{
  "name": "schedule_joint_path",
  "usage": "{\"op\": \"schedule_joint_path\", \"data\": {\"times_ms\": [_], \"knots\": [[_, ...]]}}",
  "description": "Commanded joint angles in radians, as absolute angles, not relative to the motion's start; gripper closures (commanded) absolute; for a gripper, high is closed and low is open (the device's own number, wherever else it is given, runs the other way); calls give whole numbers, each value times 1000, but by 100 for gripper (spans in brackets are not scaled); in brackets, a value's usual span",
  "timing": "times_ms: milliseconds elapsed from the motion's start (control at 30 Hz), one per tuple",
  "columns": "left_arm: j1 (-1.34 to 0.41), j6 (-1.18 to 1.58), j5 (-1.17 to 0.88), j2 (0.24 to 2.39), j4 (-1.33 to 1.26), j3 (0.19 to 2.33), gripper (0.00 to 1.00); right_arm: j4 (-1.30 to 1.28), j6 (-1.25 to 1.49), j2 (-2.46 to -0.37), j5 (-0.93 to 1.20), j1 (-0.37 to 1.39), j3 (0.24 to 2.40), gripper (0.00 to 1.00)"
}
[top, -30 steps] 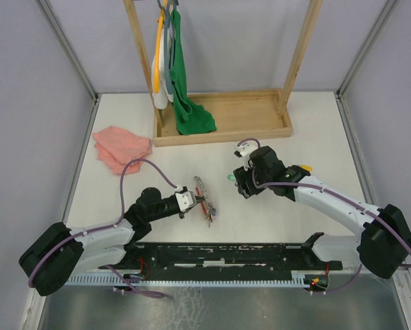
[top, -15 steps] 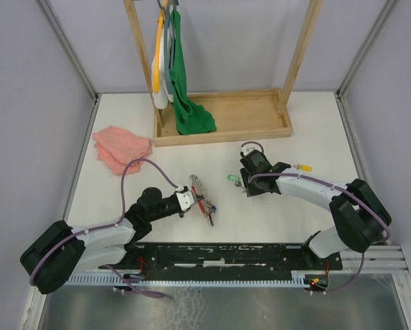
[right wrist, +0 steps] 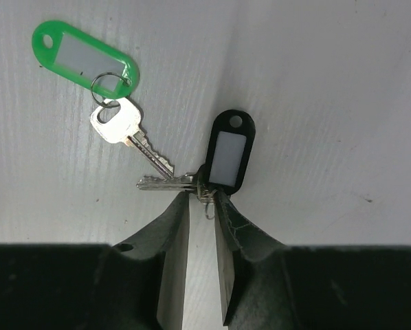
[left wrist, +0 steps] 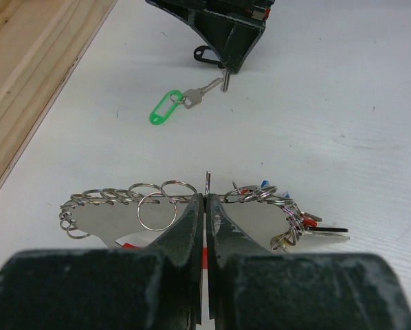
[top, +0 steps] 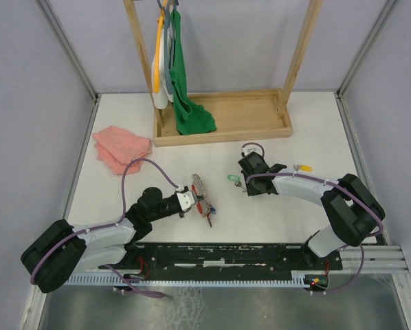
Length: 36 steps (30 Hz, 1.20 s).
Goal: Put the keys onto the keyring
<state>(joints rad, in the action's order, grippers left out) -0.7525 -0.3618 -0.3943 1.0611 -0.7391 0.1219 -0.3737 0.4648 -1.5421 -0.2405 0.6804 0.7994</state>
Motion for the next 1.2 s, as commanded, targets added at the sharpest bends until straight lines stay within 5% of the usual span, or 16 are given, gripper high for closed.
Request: {"op": "schedule_joint_path", "data": {"times_ms": [0, 467, 833, 1167], "knots": [[-753, -397, -405, 1063, -807, 147, 97, -351, 487, -1543, -293, 678, 791, 72], [-754, -396, -404, 1060, -798, 150, 97, -465, 465, -1407, -279, 678, 828, 99], [-753, -381, -389, 1021, -800, 144, 97, -786, 570, -1315, -516, 665, 962, 100], [-752, -367, -357, 1034, -800, 151, 97, -586, 779, -1366, -532, 663, 814, 100]]}}
